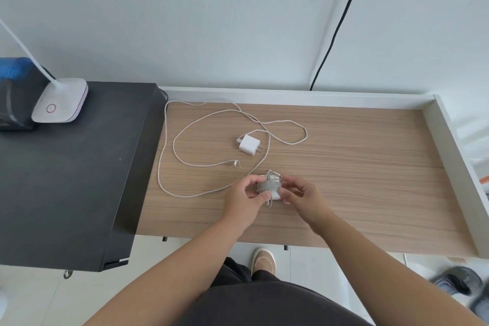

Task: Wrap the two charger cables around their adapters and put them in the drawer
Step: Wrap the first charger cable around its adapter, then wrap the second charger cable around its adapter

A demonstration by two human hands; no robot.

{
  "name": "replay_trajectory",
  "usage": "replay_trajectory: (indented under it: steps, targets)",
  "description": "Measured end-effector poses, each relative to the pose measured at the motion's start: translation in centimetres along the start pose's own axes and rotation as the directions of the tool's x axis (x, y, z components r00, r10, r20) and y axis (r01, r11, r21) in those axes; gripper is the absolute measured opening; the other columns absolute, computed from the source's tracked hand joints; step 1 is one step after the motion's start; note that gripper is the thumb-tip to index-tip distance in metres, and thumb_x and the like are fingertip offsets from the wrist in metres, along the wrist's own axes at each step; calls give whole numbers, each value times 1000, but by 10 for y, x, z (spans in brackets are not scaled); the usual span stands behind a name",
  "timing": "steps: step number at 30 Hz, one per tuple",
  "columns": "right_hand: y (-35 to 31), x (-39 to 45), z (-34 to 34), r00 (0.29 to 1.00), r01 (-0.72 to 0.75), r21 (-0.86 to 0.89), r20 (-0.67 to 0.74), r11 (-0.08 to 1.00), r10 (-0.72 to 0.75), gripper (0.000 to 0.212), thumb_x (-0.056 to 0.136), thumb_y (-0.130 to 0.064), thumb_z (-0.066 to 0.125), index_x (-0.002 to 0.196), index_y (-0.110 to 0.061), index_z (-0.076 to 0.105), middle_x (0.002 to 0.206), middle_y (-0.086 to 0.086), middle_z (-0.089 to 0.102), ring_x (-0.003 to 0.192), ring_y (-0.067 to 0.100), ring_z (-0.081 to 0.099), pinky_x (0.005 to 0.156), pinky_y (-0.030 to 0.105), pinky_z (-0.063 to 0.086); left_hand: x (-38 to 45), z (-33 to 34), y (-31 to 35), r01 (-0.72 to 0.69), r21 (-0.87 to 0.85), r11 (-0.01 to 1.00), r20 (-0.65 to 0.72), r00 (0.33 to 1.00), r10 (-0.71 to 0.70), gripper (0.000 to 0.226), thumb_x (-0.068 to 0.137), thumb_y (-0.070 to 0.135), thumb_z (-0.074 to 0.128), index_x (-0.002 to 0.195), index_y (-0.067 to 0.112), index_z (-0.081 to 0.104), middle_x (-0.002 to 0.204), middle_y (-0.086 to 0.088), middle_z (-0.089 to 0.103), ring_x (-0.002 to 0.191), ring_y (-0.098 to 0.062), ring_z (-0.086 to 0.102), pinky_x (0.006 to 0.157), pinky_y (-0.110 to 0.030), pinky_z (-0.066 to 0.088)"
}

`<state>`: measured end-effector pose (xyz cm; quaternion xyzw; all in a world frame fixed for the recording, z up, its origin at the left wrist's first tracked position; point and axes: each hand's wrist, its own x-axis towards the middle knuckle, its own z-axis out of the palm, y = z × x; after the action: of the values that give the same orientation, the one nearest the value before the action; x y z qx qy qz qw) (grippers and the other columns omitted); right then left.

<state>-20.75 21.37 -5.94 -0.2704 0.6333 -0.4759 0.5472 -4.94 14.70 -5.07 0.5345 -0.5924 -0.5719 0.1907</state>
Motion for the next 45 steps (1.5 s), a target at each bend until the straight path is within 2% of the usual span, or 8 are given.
replay_trajectory:
  steps: [7, 13, 17, 25, 30, 33, 39, 45]
  targets:
    - [8, 0, 1, 997, -27, 68, -72, 997, 31, 24, 85, -8, 70, 107, -17, 70, 102, 6, 73, 90, 13, 65, 78, 24, 52, -2, 3, 1, 11, -93, 996, -33, 999, -14, 27, 78, 14, 79, 97, 31, 70, 108, 13, 68, 83, 7, 64, 74, -11, 48]
    - [9, -2, 1, 998, -4, 61, -67, 998, 8, 32, 85, -11, 70, 116, -18, 67, 101, 3, 72, 82, 11, 63, 72, 22, 51, -4, 0, -4, 32, -199, 979, 22, 999, -28, 44, 76, 12, 80, 112, 35, 66, 116, 13, 65, 93, -6, 69, 86, -33, 57]
    - [10, -4, -5, 990, -16, 109, -135, 994, 31, 39, 85, -8, 69, 120, -21, 60, 89, 3, 68, 68, 11, 60, 64, 23, 50, -11, -23, -10, 8, -36, 999, -47, 999, -10, 43, 81, 29, 76, 120, 37, 59, 120, 22, 58, 102, 0, 58, 82, -19, 44]
    - [-5, 14, -27, 977, -131, 106, -153, 986, 146, 27, 92, -6, 60, 118, -13, 62, 89, 4, 62, 60, 11, 56, 55, 21, 49, 29, -96, -12, 29, 280, 959, -230, 972, 38, 28, 89, 24, 63, 116, 31, 57, 109, 10, 60, 91, -9, 58, 79, -26, 44]
    - [-20, 28, -29, 958, -184, -17, -225, 983, 176, 21, 92, -9, 57, 111, -15, 65, 85, 4, 60, 57, 11, 53, 53, 21, 45, 56, -120, -9, 177, 303, 936, -198, 973, -120, 38, 95, 33, 56, 132, 37, 48, 98, 3, 62, 81, -19, 62, 74, -34, 50]
    - [-34, 35, -26, 964, -191, -103, -205, 976, 167, 23, 91, -8, 56, 111, -13, 65, 85, 6, 58, 58, 13, 52, 53, 23, 44, 64, -123, -9, 160, 426, 891, -140, 984, -109, 28, 96, 34, 54, 124, 30, 57, 110, 2, 66, 98, -21, 64, 90, -39, 50]
    - [-61, 65, -3, 989, -131, -390, -109, 912, 95, 27, 88, -11, 55, 111, -19, 65, 89, 6, 62, 68, 16, 57, 66, 29, 47, 63, -123, -14, 161, 418, 894, -167, 981, -99, 10, 87, 26, 68, 96, 24, 63, 88, 2, 65, 85, -19, 63, 67, -28, 41]
    - [-83, 95, 32, 998, 47, -773, 13, 633, -58, 37, 83, -21, 67, 120, -24, 62, 108, -1, 62, 94, 17, 58, 81, 26, 43, 59, -124, -16, 135, 415, 900, -146, 986, -80, 15, 89, 21, 66, 103, 25, 63, 88, 0, 66, 83, -14, 62, 61, -21, 39]
